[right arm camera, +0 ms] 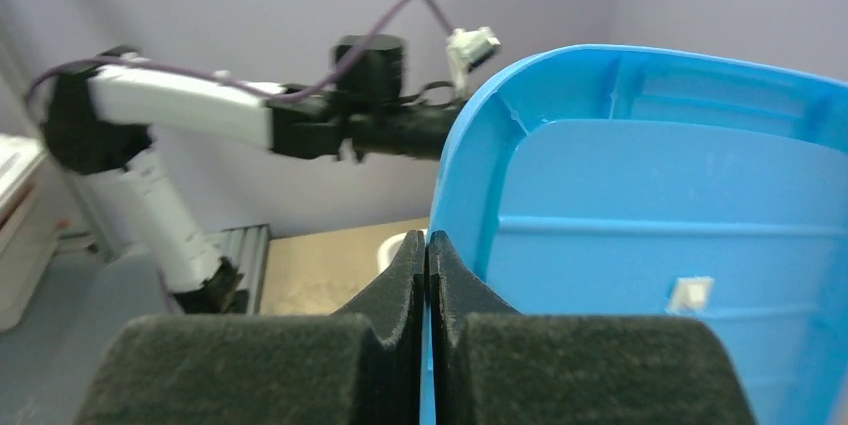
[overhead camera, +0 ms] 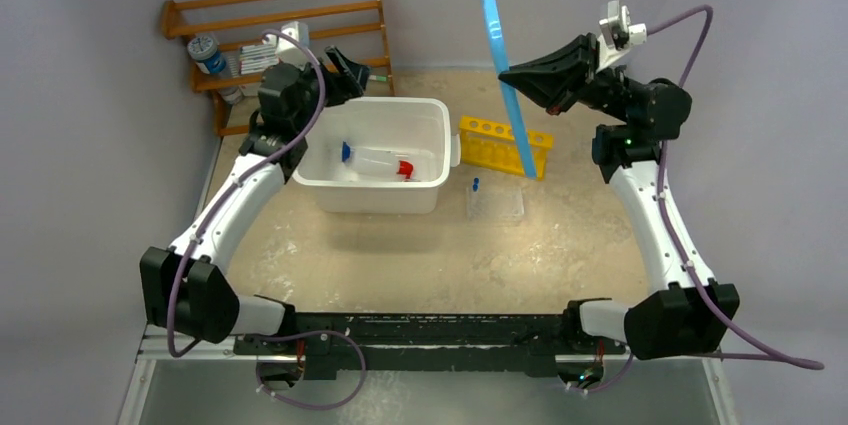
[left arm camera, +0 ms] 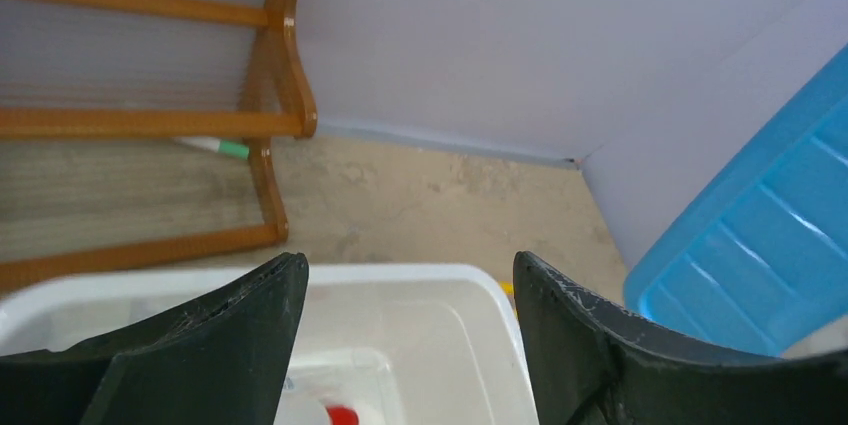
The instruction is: Organize the chemistry lab equipment
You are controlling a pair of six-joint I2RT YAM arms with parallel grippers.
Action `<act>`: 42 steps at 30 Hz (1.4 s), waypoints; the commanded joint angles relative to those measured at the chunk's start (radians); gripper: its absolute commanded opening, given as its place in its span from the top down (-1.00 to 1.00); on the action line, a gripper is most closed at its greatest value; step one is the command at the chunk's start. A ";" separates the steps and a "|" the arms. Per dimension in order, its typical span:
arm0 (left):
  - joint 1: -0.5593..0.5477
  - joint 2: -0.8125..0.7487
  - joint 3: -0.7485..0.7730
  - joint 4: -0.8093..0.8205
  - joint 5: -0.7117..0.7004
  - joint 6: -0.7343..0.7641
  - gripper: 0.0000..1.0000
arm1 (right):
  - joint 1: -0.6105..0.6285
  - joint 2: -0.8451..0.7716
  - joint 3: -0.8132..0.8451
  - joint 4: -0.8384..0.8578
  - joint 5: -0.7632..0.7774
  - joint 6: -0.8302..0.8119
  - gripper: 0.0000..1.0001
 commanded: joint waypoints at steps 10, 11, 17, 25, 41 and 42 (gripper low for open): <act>0.190 0.271 -0.018 1.475 0.863 -0.569 -0.48 | 0.024 0.141 0.094 1.163 -0.064 0.888 1.00; 0.189 0.306 0.003 1.622 0.889 -0.703 -0.47 | 0.025 0.141 0.092 1.163 -0.060 0.885 1.00; 0.102 0.329 0.055 1.654 1.025 -0.699 -0.48 | 0.063 0.140 0.120 1.162 -0.028 0.905 1.00; 0.031 0.411 0.215 1.653 1.132 -0.650 -0.47 | 0.161 0.135 0.198 1.165 0.007 0.935 1.00; -0.067 0.460 0.305 1.655 1.143 -0.546 -0.45 | 0.191 0.069 0.172 1.165 0.019 0.948 1.00; -0.072 0.442 0.295 1.655 1.143 -0.538 -0.45 | 0.191 0.070 0.173 1.165 0.018 0.948 1.00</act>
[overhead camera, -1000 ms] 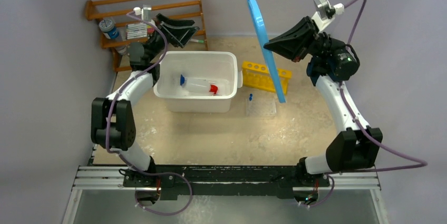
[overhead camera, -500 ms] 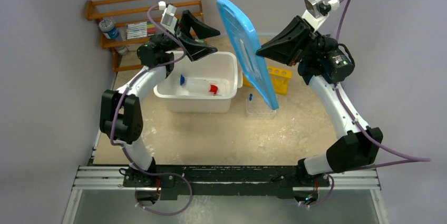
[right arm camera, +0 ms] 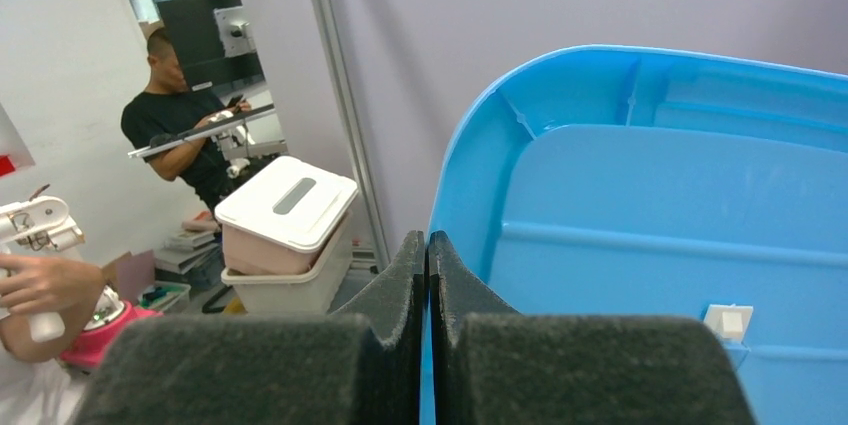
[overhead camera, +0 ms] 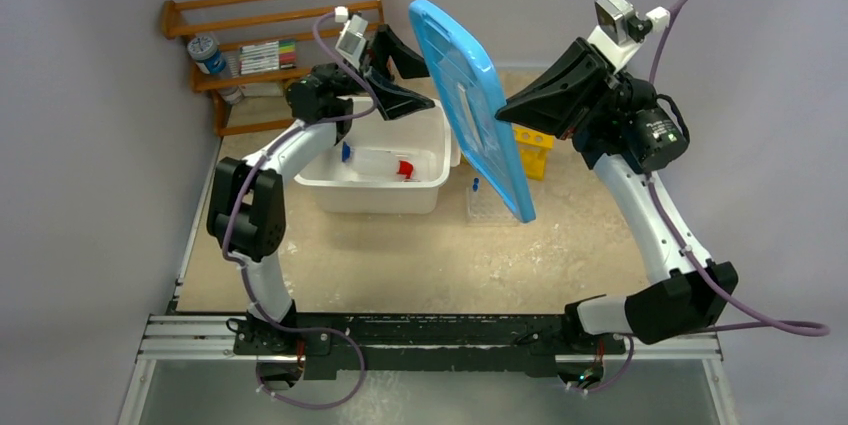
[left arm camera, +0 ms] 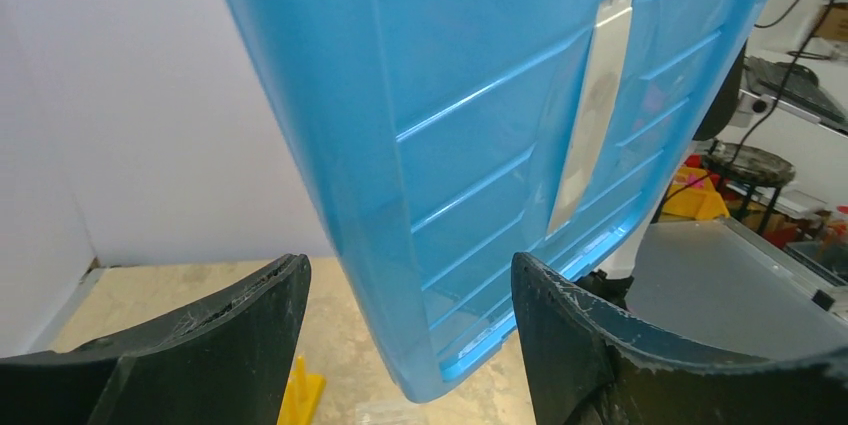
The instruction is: Organize the chemistry lab equipment
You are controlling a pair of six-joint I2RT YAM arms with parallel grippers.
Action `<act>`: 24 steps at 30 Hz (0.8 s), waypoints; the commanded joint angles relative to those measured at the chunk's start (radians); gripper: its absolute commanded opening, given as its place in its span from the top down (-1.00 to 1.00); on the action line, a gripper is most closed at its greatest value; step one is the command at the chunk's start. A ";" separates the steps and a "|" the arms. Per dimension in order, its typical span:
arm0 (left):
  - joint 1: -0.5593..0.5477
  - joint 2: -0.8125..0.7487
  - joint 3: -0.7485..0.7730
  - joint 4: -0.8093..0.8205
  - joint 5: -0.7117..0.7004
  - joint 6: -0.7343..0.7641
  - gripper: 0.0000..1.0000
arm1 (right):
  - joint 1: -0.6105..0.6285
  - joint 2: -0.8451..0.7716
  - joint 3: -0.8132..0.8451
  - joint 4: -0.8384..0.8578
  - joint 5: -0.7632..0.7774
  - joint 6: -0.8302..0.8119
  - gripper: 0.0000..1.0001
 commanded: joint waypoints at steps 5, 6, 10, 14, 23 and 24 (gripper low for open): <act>-0.053 -0.138 -0.042 0.198 -0.008 0.098 -0.42 | 0.005 -0.023 0.015 0.449 0.051 -0.007 1.00; -0.052 -0.150 -0.050 0.198 -0.010 0.106 -0.39 | 0.006 -0.022 0.018 0.448 0.049 -0.009 1.00; -0.052 -0.177 -0.071 0.198 -0.010 0.098 -0.05 | 0.004 -0.015 0.018 0.443 0.047 -0.019 1.00; -0.051 -0.225 -0.114 0.198 -0.014 0.093 0.15 | 0.004 -0.013 -0.013 0.427 0.057 -0.075 1.00; -0.051 -0.349 -0.197 0.175 0.035 0.109 1.00 | -0.019 0.112 -0.009 0.429 0.077 -0.065 1.00; -0.052 -0.363 -0.201 0.164 0.040 0.117 1.00 | -0.021 0.124 -0.008 0.431 0.076 -0.067 1.00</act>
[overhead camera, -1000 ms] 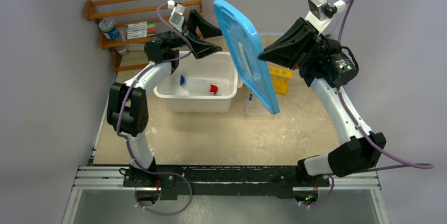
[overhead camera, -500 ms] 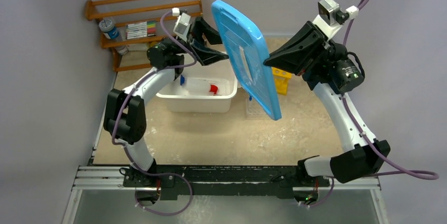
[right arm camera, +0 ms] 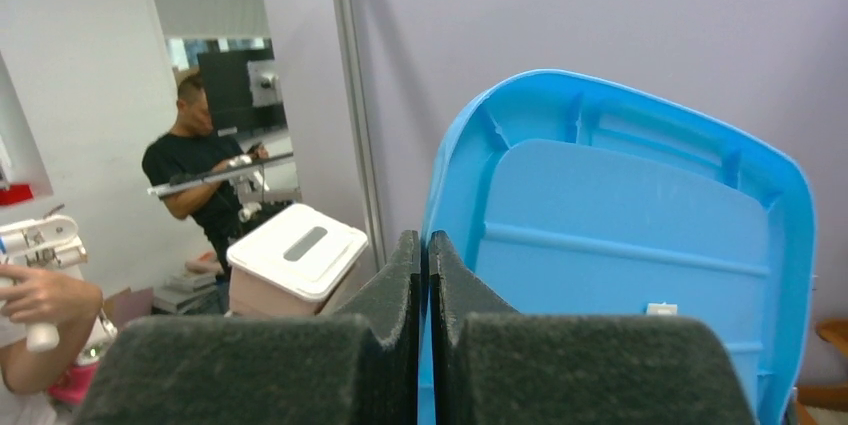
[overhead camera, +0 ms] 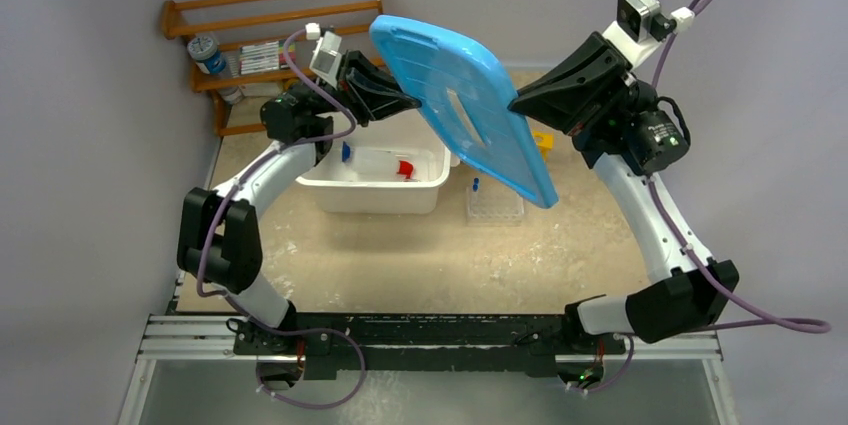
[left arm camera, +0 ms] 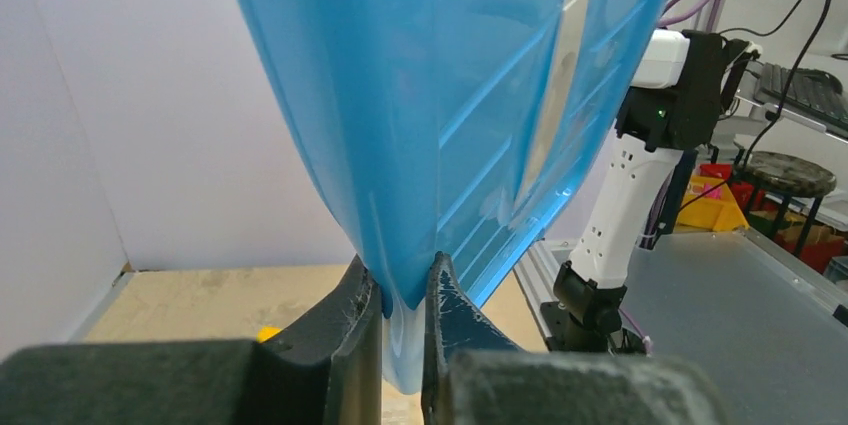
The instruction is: Organize the chemistry lab equipment
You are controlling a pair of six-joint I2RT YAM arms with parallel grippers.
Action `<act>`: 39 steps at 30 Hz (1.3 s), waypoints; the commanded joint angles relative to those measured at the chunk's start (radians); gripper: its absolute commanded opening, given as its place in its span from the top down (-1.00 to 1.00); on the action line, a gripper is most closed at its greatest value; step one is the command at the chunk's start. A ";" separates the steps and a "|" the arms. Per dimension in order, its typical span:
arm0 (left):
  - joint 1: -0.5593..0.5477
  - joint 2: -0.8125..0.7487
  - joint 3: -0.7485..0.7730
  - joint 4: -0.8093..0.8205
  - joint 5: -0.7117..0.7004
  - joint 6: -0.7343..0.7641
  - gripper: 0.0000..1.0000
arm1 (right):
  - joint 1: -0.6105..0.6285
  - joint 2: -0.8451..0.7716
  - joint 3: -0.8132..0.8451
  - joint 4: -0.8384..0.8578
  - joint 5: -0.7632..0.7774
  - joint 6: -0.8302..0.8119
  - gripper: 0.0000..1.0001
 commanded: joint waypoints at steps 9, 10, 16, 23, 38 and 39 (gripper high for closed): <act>-0.036 -0.241 0.039 -0.612 0.112 0.637 1.00 | -0.070 0.207 0.002 0.389 0.008 -0.058 -0.30; -0.035 -0.247 0.052 -0.706 0.119 0.715 1.00 | -0.084 0.216 -0.002 0.389 0.021 -0.054 -0.46; -0.019 -0.262 0.094 -0.926 0.125 0.886 1.00 | -0.285 0.238 -0.095 0.390 0.132 -0.060 -0.66; 0.021 -0.280 0.046 -0.826 -0.050 0.743 1.00 | -0.416 0.240 -0.276 0.398 0.187 -0.093 -0.71; 0.095 -0.051 0.055 0.028 -0.175 -0.035 1.00 | -0.323 0.453 -0.119 0.417 0.052 -0.042 -0.52; 0.095 -0.039 0.059 0.047 -0.179 -0.051 1.00 | -0.303 0.461 -0.108 0.417 0.045 -0.039 -0.52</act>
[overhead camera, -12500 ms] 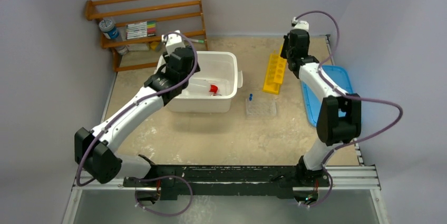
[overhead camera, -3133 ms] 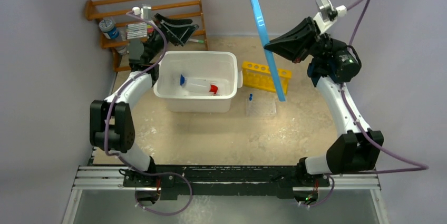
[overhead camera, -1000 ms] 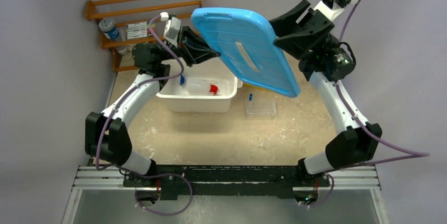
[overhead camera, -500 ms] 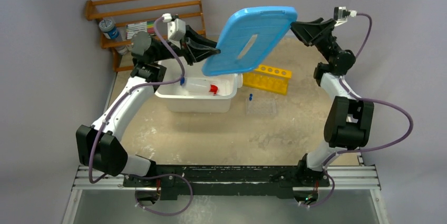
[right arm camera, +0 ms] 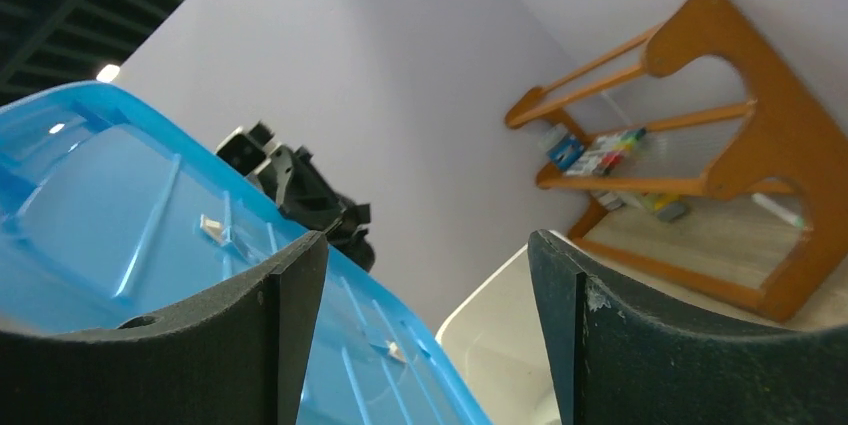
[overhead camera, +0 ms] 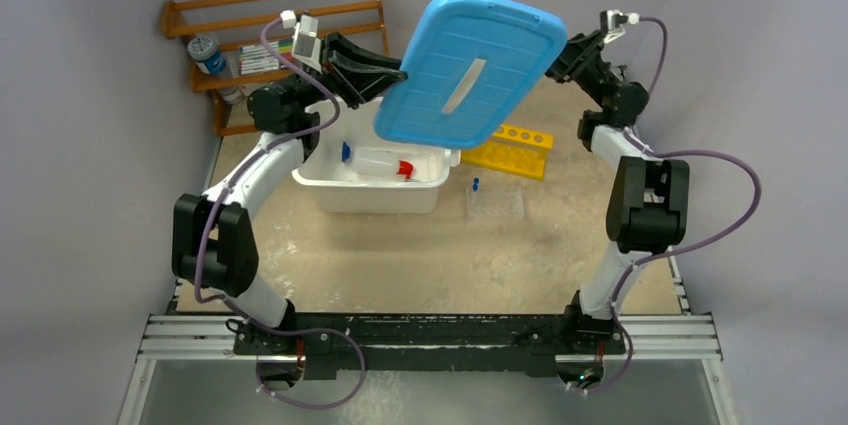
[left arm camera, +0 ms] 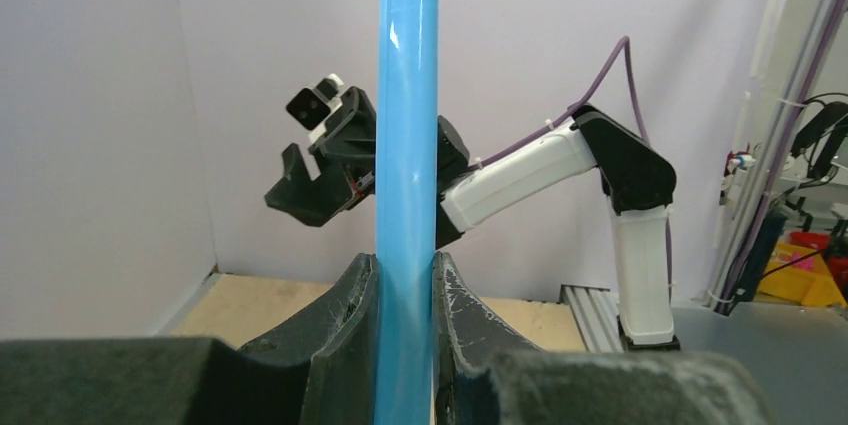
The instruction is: Organize the chemistry lab equipment
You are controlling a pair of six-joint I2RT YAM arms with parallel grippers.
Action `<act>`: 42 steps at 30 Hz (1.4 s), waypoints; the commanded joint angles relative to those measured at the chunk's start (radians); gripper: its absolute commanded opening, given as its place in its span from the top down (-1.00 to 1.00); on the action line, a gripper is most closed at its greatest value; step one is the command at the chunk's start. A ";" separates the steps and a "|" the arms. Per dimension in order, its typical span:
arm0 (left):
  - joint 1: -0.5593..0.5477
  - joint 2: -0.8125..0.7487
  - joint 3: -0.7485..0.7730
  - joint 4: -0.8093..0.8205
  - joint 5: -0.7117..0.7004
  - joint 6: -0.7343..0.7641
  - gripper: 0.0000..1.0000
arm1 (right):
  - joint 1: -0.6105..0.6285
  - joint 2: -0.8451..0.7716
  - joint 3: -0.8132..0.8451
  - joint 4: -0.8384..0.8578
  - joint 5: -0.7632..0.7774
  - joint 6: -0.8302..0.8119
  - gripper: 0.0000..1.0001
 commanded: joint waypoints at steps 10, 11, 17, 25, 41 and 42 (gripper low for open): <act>0.138 0.028 0.040 0.281 -0.366 -0.358 1.00 | 0.045 -0.029 -0.021 0.428 0.037 -0.080 -0.60; 0.141 0.019 0.027 0.272 -0.398 -0.356 1.00 | 0.042 -0.039 -0.031 0.407 0.045 -0.101 -0.60; 0.145 -0.147 -0.157 0.107 -0.759 -0.274 1.00 | 0.039 -0.090 -0.109 0.292 0.096 -0.181 -0.61; 0.142 -0.369 -0.342 -0.139 -1.149 -0.285 1.00 | 0.083 -0.109 -0.166 0.352 0.140 -0.142 -0.63; 0.083 -0.440 -0.516 -0.049 -1.266 -0.387 1.00 | 0.468 0.062 0.142 0.142 0.196 -0.205 -0.70; 0.077 -0.443 -0.512 -0.048 -1.258 -0.380 1.00 | 0.478 0.081 0.161 0.140 0.198 -0.190 -0.69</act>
